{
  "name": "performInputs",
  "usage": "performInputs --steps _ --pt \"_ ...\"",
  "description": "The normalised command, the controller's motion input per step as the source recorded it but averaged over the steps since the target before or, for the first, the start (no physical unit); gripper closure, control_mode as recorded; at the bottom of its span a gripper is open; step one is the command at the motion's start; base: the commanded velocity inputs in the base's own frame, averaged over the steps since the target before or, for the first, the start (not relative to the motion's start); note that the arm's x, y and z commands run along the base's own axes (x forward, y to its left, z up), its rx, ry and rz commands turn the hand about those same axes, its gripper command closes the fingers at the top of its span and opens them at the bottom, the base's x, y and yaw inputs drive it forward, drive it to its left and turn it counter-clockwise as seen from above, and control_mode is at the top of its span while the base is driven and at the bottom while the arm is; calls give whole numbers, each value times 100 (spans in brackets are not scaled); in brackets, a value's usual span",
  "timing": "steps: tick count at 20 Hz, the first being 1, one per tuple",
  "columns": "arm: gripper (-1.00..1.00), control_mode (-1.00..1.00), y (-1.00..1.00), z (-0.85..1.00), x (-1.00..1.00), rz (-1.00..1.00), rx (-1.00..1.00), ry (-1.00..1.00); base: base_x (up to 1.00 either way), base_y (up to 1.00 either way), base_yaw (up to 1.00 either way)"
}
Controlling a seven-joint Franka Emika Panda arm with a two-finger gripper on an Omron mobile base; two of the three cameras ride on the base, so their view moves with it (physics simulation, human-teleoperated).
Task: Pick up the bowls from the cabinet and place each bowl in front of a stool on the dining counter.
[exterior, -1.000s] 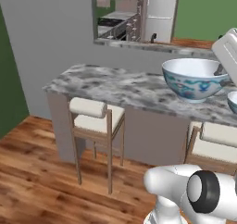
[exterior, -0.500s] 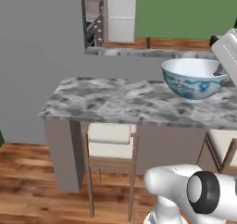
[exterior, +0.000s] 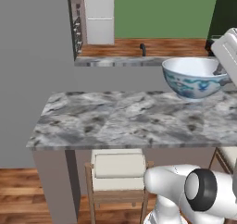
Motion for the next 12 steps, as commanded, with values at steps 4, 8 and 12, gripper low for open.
performInputs --steps 4,8,12 --pt "100 -100 -8 -37 75 0 0 1 25 -6 -2" --pt "100 -100 0 -93 100 14 0 3 0 0 0" --pt "100 -100 6 -100 100 27 0 6 0 0 0"
